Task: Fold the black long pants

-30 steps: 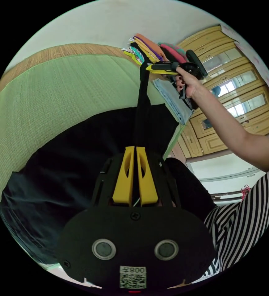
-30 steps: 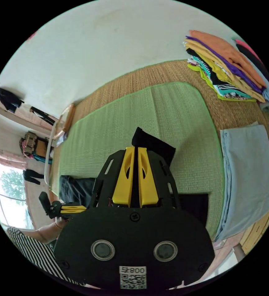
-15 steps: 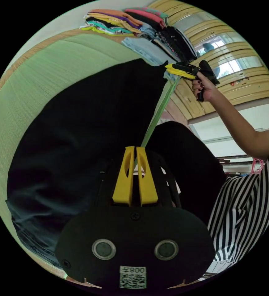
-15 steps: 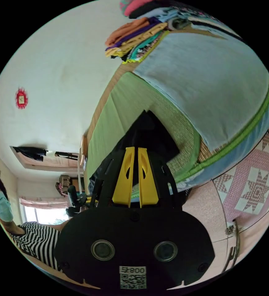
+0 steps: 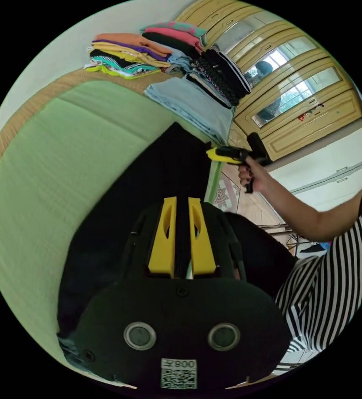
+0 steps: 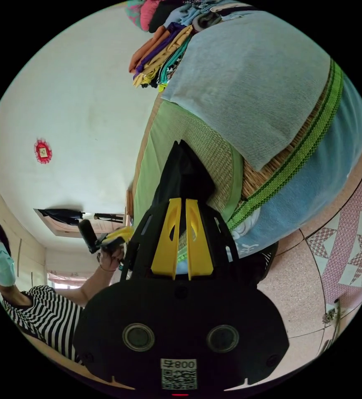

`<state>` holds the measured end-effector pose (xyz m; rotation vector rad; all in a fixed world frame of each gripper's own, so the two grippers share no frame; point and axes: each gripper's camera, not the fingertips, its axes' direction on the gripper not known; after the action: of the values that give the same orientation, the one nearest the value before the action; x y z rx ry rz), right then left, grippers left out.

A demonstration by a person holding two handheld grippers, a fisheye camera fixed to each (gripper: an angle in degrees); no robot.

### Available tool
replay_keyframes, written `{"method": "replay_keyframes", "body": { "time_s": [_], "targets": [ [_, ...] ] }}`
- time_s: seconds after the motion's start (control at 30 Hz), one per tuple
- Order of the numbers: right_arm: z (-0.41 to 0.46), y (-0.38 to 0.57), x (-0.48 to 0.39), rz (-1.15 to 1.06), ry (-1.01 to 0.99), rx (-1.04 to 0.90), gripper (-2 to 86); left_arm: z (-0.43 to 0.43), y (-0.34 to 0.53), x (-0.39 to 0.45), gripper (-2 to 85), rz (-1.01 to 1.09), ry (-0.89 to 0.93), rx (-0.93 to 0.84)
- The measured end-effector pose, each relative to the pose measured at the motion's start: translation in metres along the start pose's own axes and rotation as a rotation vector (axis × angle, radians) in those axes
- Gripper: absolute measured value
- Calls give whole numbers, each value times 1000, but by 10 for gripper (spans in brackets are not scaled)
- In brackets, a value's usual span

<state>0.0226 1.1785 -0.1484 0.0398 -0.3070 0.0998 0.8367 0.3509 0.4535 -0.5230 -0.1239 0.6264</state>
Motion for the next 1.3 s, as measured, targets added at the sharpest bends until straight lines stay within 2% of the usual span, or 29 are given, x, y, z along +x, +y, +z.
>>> {"method": "replay_keyframes", "body": {
  "time_s": [0.17, 0.37, 0.5, 0.67, 1.1, 1.3],
  "targets": [
    [6, 33, 34, -23, -18, -8, 16, 11, -99, 29, 67, 18, -60, -40],
    [14, 64, 66, -29, -37, 0, 15, 24, -172, 66, 64, 37, -169, -147],
    [16, 81, 84, -28, -60, 8, 14, 18, -194, 90, 40, 89, -144, -172],
    [16, 102, 98, -38, -69, 10, 13, -10, -210, 123, 15, 88, -144, -121],
    [1, 137, 95, -94, -128, 34, 13, -60, -242, 184, 8, 78, -140, -54],
    [-18, 151, 92, -114, -87, 28, 9, -66, -262, 210, 6, 112, -156, -69]
  ]
}}
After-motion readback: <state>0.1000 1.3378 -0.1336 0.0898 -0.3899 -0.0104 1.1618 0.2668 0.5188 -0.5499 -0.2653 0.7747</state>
